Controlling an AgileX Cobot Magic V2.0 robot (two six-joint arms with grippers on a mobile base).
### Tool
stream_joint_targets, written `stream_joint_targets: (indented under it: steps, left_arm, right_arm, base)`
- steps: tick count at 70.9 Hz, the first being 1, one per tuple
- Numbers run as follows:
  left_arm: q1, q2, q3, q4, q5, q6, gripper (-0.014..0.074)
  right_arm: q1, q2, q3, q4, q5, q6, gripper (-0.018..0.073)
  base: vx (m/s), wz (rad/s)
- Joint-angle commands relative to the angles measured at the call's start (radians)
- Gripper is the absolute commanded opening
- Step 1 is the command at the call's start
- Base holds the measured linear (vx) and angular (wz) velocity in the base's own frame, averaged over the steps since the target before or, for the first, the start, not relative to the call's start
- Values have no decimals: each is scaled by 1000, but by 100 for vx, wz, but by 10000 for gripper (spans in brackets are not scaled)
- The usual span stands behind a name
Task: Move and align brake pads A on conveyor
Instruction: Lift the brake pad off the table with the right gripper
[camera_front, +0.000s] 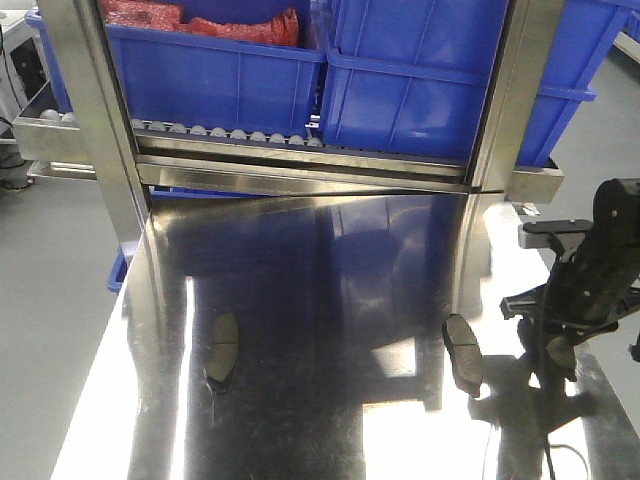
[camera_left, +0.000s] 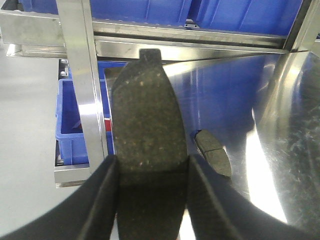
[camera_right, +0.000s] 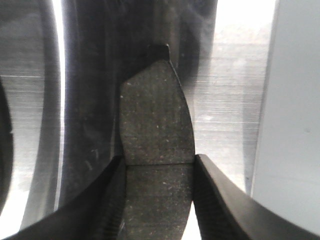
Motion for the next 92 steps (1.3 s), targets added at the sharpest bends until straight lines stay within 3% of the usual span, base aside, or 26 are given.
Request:
stream_joint_targets:
  steps: [1, 30, 40, 68, 92]
  left_arm:
    - [-3, 6, -28, -10, -93, -2, 192]
    - [-3, 6, -28, -10, -93, -2, 192]
    - [-3, 6, -28, -10, -93, -2, 192]
    - [-3, 6, -28, -10, -93, -2, 192]
    - [-3, 6, -28, -10, -93, -2, 192]
  right_arm:
    - [-3, -90, -23, -7, -19, 1, 225]
    - [-2, -309, -21, -5, -29, 1, 207]
    - [-2, -429, 7, 37, -58, -9, 207]
    - [-2, -836, 289, 125, -181, -157, 207]
    - [-2, -1143, 529, 130, -297, -181, 207]
  base:
    - [0, 0]
    - [0, 0]
    - [0, 0]
    - [0, 0]
    - [0, 0]
